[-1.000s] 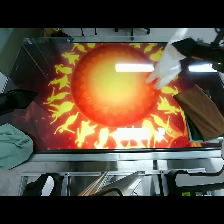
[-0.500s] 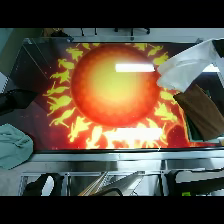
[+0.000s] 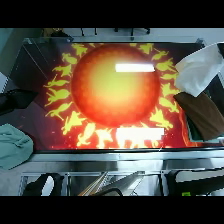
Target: Fold the shirts.
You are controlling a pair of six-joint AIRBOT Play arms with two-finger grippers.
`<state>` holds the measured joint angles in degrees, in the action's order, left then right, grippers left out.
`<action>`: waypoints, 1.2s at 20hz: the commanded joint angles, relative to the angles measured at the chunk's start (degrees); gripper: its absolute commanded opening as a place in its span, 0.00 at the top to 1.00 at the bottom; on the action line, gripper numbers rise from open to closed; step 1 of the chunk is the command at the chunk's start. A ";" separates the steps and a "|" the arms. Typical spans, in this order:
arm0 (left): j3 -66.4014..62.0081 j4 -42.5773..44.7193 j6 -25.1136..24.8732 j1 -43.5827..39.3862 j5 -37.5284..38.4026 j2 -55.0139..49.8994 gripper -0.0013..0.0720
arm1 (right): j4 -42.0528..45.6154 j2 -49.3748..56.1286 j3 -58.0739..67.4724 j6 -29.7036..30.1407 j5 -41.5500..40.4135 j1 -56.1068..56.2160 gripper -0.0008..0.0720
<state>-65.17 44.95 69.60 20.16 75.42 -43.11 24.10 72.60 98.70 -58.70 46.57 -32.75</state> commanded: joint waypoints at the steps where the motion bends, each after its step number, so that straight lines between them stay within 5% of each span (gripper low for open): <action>1: 0.02 0.02 0.00 0.07 -0.72 -0.02 0.96 | -3.37 1.20 0.70 1.99 -2.89 -0.07 0.96; 15: 0.02 0.00 0.04 -0.02 -4.39 -0.20 0.96 | -6.16 9.66 16.17 4.13 3.78 -3.76 0.96; 21: 0.02 0.00 0.04 -0.13 -4.26 -0.20 0.96 | 0.57 8.09 16.17 -8.57 19.39 -10.36 0.96; 24: 0.02 0.00 0.04 -0.13 -3.43 -0.20 0.96 | 9.66 4.17 16.15 -17.09 33.44 -15.04 0.96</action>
<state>-65.17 44.95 69.73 20.08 71.33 -43.29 25.78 79.50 114.78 -66.98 66.92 -43.97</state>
